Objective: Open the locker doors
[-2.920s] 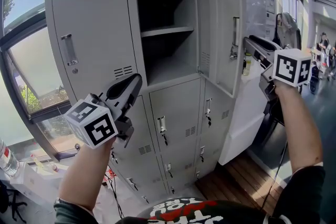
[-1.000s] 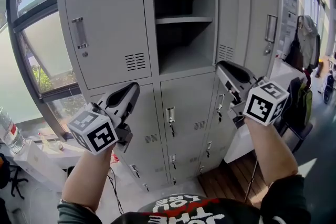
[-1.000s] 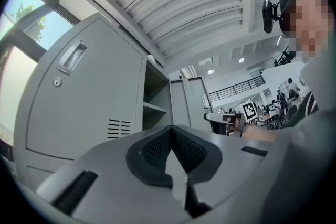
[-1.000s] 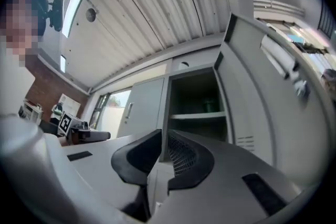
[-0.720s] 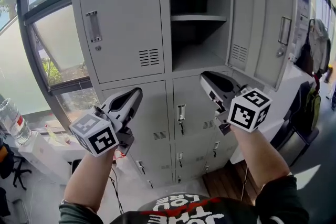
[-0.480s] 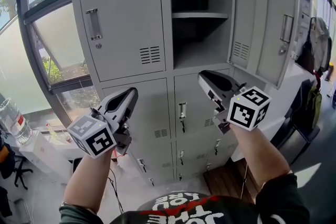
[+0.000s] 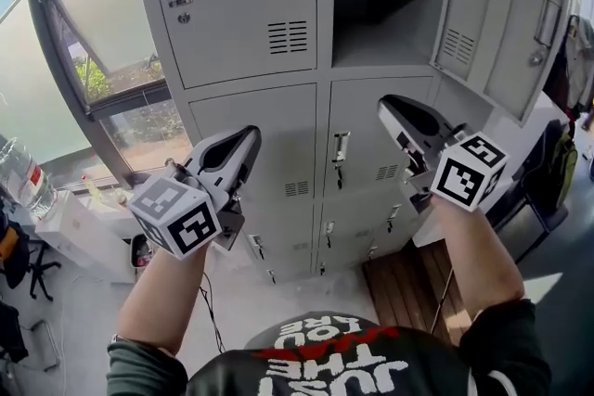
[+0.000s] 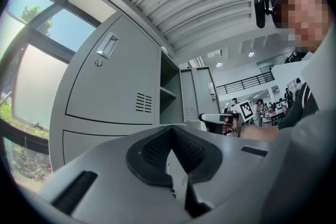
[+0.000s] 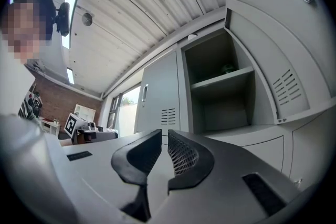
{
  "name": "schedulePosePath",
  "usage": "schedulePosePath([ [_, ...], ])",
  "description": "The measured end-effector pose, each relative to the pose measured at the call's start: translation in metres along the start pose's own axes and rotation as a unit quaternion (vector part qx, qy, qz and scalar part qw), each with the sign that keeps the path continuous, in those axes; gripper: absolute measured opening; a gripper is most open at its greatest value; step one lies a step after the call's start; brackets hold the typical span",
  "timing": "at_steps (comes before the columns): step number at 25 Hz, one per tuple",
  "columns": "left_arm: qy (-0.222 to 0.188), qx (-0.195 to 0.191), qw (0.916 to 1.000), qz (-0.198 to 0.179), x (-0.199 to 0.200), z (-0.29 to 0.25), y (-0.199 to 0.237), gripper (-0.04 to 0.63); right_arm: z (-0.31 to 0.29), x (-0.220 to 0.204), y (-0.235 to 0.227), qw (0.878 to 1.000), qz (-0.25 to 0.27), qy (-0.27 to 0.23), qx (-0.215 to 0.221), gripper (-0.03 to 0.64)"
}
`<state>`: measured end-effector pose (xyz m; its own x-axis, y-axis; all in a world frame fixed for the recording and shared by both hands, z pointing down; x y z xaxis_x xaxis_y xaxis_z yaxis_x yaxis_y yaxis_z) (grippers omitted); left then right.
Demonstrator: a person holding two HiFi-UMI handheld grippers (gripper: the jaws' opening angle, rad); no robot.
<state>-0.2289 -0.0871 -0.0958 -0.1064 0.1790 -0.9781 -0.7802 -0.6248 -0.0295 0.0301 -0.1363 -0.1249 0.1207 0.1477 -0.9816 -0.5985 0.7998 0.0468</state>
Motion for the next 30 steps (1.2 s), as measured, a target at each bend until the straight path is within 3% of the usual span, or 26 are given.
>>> schedulePosePath([
  [5, 0.026, 0.006, 0.9996, 0.005, -0.026, 0.009, 0.000, 0.005, 0.004, -0.032, -0.001, 1.000, -0.010, 0.013, -0.011, 0.060],
  [9, 0.048, -0.001, 0.9988, -0.007, -0.055, -0.022, -0.028, 0.005, 0.028, -0.059, -0.035, 0.999, -0.039, 0.014, -0.012, 0.060],
  [13, 0.065, 0.018, 0.9977, -0.010, -0.094, -0.064, -0.069, 0.005, 0.054, -0.092, -0.082, 0.998, -0.058, 0.016, 0.020, 0.060],
  [18, 0.054, 0.048, 0.9968, 0.035, -0.139, -0.109, -0.107, 0.005, 0.074, -0.133, -0.116, 0.996, -0.030, 0.041, 0.067, 0.060],
  [22, 0.078, 0.069, 0.9931, 0.053, -0.185, -0.137, -0.121, 0.005, 0.079, -0.164, -0.142, 0.993, -0.033, 0.046, 0.099, 0.060],
  [27, 0.087, 0.071, 0.9922, 0.053, -0.223, -0.138, -0.118, 0.005, 0.082, -0.204, -0.143, 0.992, -0.037, 0.052, 0.107, 0.060],
  [30, 0.098, 0.050, 0.9921, 0.061, -0.254, -0.118, -0.106, 0.005, 0.081, -0.237, -0.125, 0.993, -0.038, 0.058, 0.090, 0.060],
])
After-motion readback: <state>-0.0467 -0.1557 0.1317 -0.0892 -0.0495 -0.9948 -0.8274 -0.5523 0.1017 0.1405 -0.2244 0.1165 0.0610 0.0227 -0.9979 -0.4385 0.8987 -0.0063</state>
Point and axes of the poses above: the fingertips, and each gripper's own axes: z backward along the fingers, y to its left, x out of its top, the point moved 5 cm from there along z, backward along the fingers, and after that the axes turned 2 degrees about x, right-handed, at the moved point
